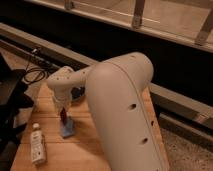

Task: Drag the pepper across the table

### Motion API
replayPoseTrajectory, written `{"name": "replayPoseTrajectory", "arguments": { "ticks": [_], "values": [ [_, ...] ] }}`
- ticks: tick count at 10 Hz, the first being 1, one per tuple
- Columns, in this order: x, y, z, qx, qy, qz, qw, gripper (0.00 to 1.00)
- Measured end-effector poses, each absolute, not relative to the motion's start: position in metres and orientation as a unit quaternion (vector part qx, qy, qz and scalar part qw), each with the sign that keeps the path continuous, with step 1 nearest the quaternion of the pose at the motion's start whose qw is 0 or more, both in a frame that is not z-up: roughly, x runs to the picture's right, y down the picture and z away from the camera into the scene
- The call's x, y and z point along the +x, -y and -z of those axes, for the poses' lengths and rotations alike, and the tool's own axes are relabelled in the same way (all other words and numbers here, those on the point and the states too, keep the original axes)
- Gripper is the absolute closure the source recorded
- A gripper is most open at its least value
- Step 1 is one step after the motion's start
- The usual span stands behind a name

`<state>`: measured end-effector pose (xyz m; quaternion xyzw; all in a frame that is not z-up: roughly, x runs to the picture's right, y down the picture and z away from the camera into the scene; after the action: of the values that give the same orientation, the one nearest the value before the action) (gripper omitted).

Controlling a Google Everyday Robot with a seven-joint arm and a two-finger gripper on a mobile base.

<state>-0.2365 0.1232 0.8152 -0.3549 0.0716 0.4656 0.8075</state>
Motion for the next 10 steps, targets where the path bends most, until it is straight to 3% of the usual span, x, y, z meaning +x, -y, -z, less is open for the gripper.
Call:
{"name": "replayPoseTrajectory", "arguments": {
  "ticks": [10],
  "values": [
    [-0.277,-0.134,-0.789,-0.367,-0.071,-0.419,0.827,0.99]
  ]
}}
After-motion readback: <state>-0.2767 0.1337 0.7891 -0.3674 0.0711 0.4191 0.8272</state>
